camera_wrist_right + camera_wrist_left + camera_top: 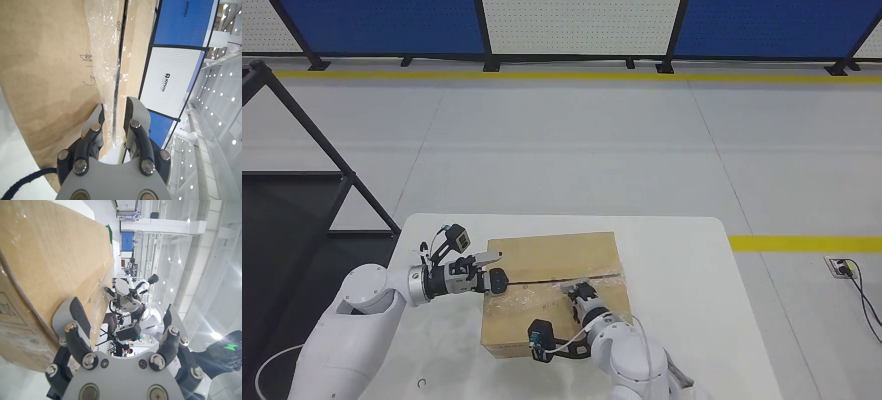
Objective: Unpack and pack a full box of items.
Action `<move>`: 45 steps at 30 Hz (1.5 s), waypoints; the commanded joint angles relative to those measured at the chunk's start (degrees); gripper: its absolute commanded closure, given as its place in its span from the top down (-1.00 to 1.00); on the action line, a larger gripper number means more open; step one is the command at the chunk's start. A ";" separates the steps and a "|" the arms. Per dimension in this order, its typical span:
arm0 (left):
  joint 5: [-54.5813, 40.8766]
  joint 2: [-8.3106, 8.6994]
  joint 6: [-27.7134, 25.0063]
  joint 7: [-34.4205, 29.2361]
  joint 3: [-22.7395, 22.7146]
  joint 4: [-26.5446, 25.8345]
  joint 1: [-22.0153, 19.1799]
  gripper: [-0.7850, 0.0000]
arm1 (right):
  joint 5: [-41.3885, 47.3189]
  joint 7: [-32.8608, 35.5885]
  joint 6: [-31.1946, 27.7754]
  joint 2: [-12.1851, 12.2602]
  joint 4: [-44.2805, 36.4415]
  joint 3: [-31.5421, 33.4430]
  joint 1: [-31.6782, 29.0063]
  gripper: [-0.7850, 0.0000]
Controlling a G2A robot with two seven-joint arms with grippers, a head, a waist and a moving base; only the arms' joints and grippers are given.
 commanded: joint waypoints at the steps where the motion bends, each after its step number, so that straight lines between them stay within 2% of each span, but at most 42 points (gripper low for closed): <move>1: 0.00 0.00 0.00 0.00 0.00 0.00 0.00 1.00 | -0.01 -0.01 -0.13 -0.09 0.02 0.09 -0.05 -0.60; 4: 0.00 0.00 0.00 0.00 0.00 0.00 0.00 1.00 | 0.00 -0.15 -0.30 -0.22 0.02 0.23 -0.14 -1.00; 20: 0.00 0.00 0.00 0.00 0.00 0.00 0.00 1.00 | -1.24 -2.78 -0.12 -0.30 -2.17 1.86 -1.70 -1.00; 21: 0.00 0.00 0.00 0.00 0.00 0.00 0.00 1.00 | -1.23 -2.81 -0.36 -0.28 -2.43 2.10 -1.89 -0.90; 22: 0.00 0.00 0.00 0.00 0.00 0.00 0.00 1.00 | -1.24 -2.79 -0.69 -0.25 -2.67 2.36 -2.10 -0.47; 23: 0.00 0.00 0.00 0.00 0.00 0.00 0.00 1.00 | -1.28 -2.82 -0.98 -0.21 -2.99 2.61 -2.31 -0.24; 24: 0.00 0.00 0.00 0.00 0.00 0.00 0.00 1.00 | -1.36 -2.79 -1.29 -0.18 -3.18 2.86 -2.53 -0.18; 38: 0.00 0.00 0.00 0.00 0.00 0.00 0.00 1.00 | -1.55 -2.67 -0.81 -0.67 -1.19 3.35 -2.36 -0.29; 45: 0.00 0.00 0.00 0.00 0.00 0.00 0.00 1.00 | -1.66 -1.24 -1.67 -1.28 0.48 2.48 -1.10 -0.28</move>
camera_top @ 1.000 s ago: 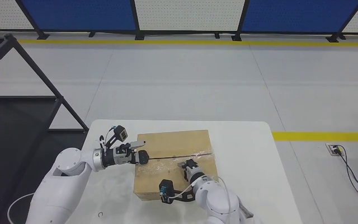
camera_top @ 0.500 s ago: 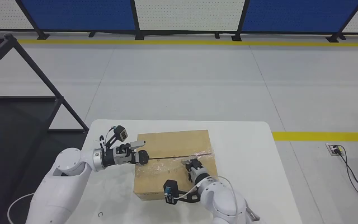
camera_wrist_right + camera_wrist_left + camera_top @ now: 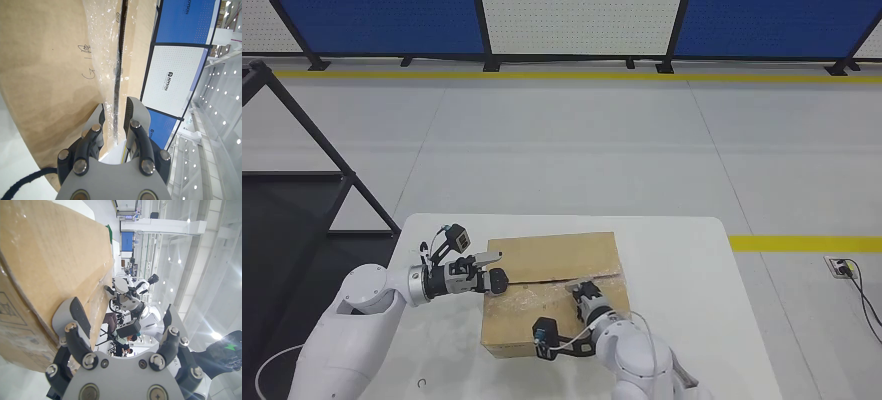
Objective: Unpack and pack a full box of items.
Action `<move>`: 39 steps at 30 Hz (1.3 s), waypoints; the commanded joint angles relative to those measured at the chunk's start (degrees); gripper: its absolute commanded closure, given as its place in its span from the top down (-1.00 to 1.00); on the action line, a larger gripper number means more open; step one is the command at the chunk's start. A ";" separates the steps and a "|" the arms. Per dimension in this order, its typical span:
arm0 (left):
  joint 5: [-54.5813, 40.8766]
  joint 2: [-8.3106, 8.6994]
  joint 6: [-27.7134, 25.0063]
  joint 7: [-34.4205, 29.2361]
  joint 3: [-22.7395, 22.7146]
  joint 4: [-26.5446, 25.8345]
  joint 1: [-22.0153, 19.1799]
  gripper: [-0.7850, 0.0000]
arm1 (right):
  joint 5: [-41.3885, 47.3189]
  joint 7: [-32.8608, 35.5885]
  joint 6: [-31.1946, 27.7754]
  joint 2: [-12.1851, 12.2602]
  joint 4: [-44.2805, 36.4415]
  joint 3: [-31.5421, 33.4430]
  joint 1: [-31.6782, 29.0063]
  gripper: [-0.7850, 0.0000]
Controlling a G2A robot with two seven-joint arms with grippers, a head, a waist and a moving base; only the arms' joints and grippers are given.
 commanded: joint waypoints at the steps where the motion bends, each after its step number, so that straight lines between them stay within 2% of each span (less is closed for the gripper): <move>1: 0.00 0.00 0.00 0.00 0.00 0.00 0.00 1.00 | 0.10 0.50 -0.20 -0.16 0.31 -0.13 0.24 -0.29; 7: 0.00 0.00 0.00 0.00 0.00 0.00 0.00 1.00 | 0.30 1.69 -1.12 -0.65 1.06 -0.49 1.00 -0.33; 17: 0.00 0.00 0.00 0.00 0.00 0.00 0.00 1.00 | 0.89 2.98 -2.42 -1.38 2.16 -0.68 1.71 -0.54; 26: 0.00 0.00 0.00 0.00 0.00 0.00 0.00 1.00 | 1.00 3.44 -3.00 -1.86 2.71 -0.64 1.90 -0.52; 29: 0.00 0.00 0.00 0.00 0.00 0.00 0.00 1.00 | 1.06 3.79 -3.36 -2.02 3.01 -0.47 1.91 -0.45; 30: 0.00 0.00 0.00 0.00 0.00 0.00 0.00 1.00 | 1.14 3.90 -3.38 -2.06 3.09 -0.39 1.89 -0.36; 39: 0.00 0.00 0.00 0.00 0.00 0.00 0.00 1.00 | 2.32 3.30 -4.94 -2.27 1.92 0.70 1.23 -0.29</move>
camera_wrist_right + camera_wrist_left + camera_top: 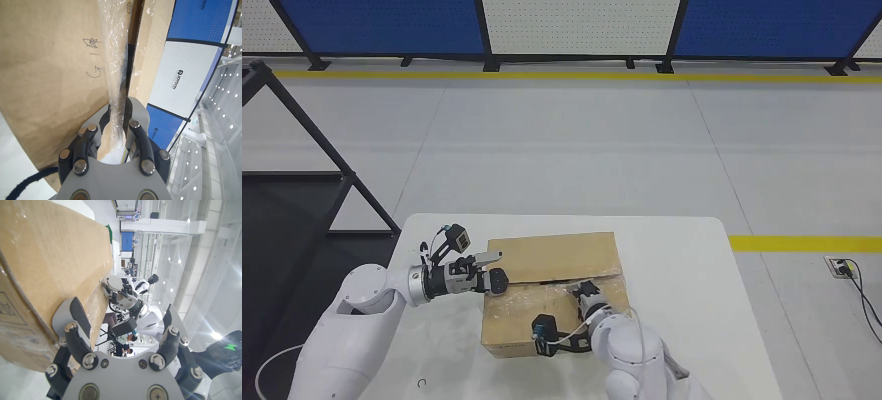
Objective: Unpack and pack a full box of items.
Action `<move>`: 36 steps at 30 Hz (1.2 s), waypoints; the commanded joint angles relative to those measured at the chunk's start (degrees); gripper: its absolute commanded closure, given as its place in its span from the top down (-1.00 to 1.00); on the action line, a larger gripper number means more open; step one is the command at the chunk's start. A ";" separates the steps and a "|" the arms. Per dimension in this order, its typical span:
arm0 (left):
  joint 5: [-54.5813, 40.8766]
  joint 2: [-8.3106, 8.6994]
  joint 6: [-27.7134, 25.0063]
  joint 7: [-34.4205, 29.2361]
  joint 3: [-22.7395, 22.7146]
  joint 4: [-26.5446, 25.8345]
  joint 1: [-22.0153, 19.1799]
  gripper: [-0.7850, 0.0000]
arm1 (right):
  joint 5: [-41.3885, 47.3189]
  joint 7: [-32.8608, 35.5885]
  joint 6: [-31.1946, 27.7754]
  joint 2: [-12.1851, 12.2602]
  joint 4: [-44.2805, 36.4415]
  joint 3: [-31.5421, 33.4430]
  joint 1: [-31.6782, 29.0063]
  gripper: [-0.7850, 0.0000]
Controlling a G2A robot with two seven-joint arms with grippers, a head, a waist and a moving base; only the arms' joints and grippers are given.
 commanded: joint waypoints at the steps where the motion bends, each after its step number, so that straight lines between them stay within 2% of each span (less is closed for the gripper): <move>1: 0.00 0.00 0.00 0.00 0.00 0.00 0.00 1.00 | 0.03 -0.54 -0.52 0.05 -0.58 0.12 -0.24 -0.29; 7: 0.00 0.00 0.00 0.00 0.00 0.00 0.00 1.00 | -0.54 -1.52 -1.43 0.16 -1.10 0.51 -0.75 -0.28; 12: 0.00 0.00 0.00 0.00 0.00 0.00 0.00 1.00 | -0.07 0.22 -1.01 -0.50 1.81 -0.12 0.64 -0.39; 14: 0.00 0.00 0.00 0.00 0.00 0.00 0.00 1.00 | 0.35 0.92 -1.12 -0.76 2.47 -0.32 1.10 -0.50; 16: 0.00 0.00 0.00 0.00 0.00 0.00 0.00 1.00 | 0.91 1.56 -1.13 -1.03 2.82 -0.42 1.48 -1.00; 26: 0.00 0.00 0.00 0.00 0.00 0.00 0.00 1.00 | 1.34 1.59 -0.53 -1.41 1.58 0.20 1.20 -1.00; 36: 0.00 0.00 0.00 0.00 0.00 0.00 0.00 1.00 | 1.82 -5.46 5.76 -0.65 -3.10 3.56 -2.16 -1.00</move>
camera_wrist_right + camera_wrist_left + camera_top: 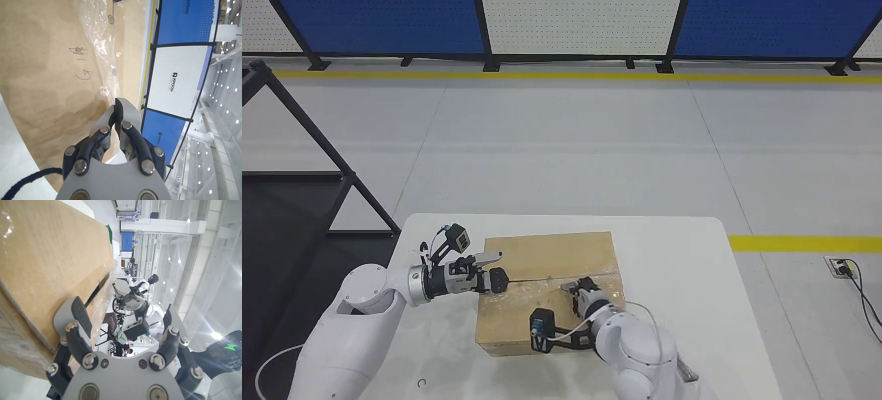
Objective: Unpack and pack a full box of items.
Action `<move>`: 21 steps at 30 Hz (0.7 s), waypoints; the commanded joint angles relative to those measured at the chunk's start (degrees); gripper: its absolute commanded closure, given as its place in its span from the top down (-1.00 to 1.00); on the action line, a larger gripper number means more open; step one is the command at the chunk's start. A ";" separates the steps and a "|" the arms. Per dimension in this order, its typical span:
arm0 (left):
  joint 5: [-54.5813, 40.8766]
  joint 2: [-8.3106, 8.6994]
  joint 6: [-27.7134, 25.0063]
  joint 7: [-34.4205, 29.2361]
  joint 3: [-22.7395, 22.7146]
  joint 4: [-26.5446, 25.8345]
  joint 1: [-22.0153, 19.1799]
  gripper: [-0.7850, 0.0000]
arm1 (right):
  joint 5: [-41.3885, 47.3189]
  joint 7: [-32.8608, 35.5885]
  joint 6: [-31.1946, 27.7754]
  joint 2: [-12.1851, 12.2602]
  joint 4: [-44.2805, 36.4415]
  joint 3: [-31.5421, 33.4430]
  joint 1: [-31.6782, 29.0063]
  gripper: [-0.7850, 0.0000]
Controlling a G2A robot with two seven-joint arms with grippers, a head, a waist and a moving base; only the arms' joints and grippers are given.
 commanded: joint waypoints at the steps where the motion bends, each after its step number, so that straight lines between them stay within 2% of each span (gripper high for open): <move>1: 0.00 0.00 0.00 0.00 0.00 0.00 0.00 1.00 | 0.16 -0.59 1.25 0.04 -0.07 0.44 -0.29 -1.00; 13: 0.00 0.00 0.00 0.00 0.00 0.00 0.00 1.00 | 1.97 -1.16 4.27 -0.11 0.50 1.87 -0.57 -1.00; 21: -0.05 -0.01 0.03 0.88 -0.06 -0.39 0.37 1.00 | 7.86 -1.46 8.15 -0.45 0.74 4.56 -1.13 -1.00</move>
